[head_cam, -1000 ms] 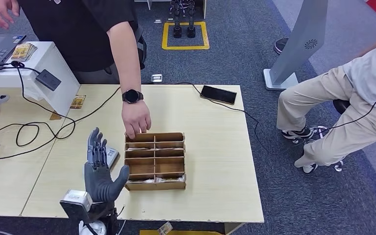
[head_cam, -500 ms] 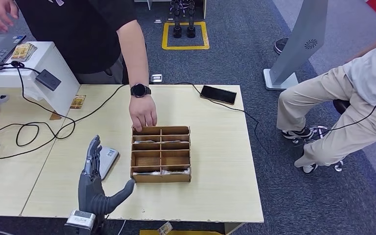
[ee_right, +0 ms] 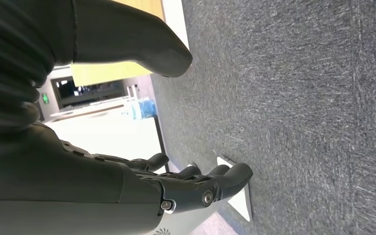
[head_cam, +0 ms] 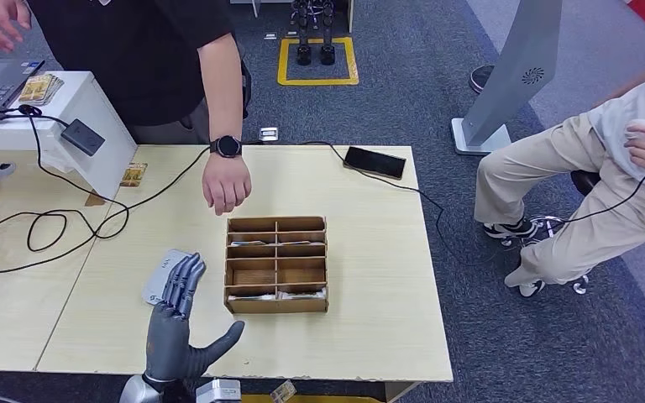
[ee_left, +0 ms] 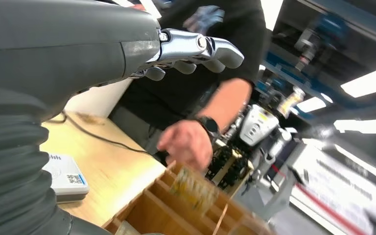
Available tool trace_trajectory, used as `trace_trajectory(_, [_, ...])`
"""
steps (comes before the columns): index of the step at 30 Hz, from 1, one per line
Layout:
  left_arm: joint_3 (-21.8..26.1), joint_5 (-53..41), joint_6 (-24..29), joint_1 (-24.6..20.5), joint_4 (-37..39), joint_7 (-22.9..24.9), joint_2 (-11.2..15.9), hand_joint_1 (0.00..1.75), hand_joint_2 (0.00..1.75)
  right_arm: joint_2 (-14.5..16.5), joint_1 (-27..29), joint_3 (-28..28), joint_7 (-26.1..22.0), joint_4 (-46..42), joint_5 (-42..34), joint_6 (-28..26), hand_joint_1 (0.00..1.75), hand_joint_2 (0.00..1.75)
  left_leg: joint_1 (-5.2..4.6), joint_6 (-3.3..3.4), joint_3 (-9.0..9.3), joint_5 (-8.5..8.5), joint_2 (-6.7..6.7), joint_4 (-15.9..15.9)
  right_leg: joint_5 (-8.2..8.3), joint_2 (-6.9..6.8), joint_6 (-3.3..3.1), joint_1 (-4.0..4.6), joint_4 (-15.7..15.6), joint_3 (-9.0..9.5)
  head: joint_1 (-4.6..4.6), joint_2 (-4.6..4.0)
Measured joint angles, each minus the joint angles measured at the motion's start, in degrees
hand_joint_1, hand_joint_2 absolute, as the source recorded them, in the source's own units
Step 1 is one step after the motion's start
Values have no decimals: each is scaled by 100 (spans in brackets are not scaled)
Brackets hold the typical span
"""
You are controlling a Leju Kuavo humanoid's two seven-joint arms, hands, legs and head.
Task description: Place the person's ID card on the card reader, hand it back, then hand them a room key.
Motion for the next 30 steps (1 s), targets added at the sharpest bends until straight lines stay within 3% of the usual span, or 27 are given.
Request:
trace_trajectory(5, [2, -1020, 22, -88, 489, 121, -15, 0, 175, -111, -10, 105, 6, 203, 0, -73, 0, 175, 0, 0, 0, 0, 0, 0, 0, 0, 0, 0, 0, -1, 0, 0])
trace_trajectory(17, [216, -2178, 26, -217, 936, 228, -195, 0, 175, -287, -56, 271, -1, 514, 0, -174, 0, 175, 0, 0, -1, 0, -1, 0, 0, -1, 0, 0, 0, -1, -1, 0])
trace_trajectory(24, [612, -2340, 27, -246, 987, 70, -501, 0, 175, -334, -68, 311, -22, 634, 0, -239, 0, 175, 0, 0, -1, 0, -1, 0, 0, -1, 0, 0, 0, -1, 0, 0])
trace_trajectory(30, [1192, -3032, 28, -262, 917, 274, -893, 0, 175, -336, -67, 312, -21, 669, 0, -284, 0, 175, 0, 0, -1, 0, -1, 0, 0, -1, 0, 0, 0, -1, 0, 0])
